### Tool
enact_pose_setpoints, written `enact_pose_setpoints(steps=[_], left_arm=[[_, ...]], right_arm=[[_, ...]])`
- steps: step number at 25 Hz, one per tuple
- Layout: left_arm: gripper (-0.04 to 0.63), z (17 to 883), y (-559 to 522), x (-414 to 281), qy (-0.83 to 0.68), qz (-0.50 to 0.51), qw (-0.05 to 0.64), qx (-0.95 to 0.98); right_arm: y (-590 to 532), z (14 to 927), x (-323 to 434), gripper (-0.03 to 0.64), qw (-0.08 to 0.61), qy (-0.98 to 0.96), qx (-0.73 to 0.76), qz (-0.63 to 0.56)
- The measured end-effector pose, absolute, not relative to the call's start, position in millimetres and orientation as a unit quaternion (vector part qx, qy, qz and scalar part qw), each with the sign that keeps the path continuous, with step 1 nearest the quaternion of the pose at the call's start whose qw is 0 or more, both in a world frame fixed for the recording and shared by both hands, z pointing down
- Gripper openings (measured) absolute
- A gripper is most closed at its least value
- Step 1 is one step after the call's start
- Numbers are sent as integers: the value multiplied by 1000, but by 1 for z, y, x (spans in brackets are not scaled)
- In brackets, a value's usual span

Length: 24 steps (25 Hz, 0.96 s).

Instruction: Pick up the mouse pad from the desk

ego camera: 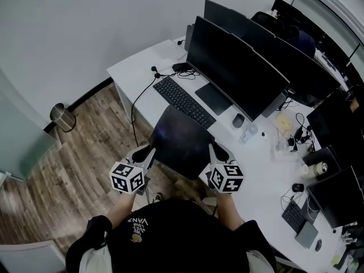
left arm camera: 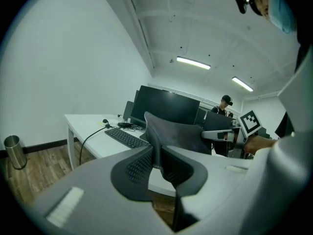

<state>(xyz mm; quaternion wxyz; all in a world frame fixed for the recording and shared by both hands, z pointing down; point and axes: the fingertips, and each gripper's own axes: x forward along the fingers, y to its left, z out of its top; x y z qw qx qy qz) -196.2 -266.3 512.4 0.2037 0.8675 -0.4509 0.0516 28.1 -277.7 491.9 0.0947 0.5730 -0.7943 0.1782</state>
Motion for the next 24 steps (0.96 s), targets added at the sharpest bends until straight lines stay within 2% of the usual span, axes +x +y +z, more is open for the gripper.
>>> enact_pose_setpoints(steps=[24], left_arm=[[52,516,-279,-174,-426,58,207,879]], right_arm=[[-277,498,46,39,98,-777,594,182]])
